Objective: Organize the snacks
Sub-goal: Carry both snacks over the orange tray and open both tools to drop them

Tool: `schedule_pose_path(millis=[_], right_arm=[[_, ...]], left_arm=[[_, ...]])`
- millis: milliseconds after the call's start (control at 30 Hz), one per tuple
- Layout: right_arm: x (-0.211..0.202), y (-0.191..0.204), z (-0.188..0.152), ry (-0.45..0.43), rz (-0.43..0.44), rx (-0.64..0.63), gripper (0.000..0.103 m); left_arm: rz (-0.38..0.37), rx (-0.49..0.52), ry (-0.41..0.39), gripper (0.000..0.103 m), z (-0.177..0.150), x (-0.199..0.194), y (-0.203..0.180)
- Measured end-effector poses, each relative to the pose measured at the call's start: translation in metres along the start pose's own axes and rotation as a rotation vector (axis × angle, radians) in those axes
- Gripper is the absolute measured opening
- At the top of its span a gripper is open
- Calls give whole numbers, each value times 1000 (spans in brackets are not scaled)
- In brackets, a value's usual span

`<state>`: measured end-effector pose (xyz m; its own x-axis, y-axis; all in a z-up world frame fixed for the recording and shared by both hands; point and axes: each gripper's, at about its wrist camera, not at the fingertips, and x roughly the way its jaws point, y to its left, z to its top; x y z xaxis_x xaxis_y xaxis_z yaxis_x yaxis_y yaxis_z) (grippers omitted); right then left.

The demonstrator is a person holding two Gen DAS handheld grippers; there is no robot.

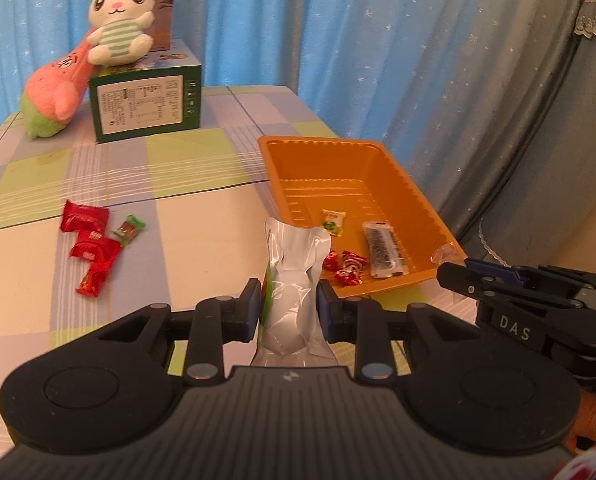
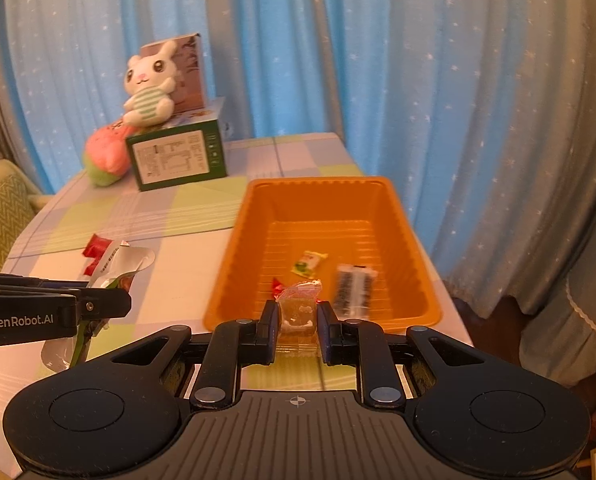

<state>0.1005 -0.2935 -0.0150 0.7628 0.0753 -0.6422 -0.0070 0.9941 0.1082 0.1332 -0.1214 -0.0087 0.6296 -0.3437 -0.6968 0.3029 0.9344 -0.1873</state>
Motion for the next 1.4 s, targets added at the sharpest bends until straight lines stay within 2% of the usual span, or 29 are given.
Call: schedule_pose_path(millis=[700,1400], right_arm=[[34,-52,21,9,-53,41,21],[86,-55,31,60,-51,8,21]], left_arm=[[-49,59,44,26,30,68,-37],[-49,76,61,26,62,124,-38]])
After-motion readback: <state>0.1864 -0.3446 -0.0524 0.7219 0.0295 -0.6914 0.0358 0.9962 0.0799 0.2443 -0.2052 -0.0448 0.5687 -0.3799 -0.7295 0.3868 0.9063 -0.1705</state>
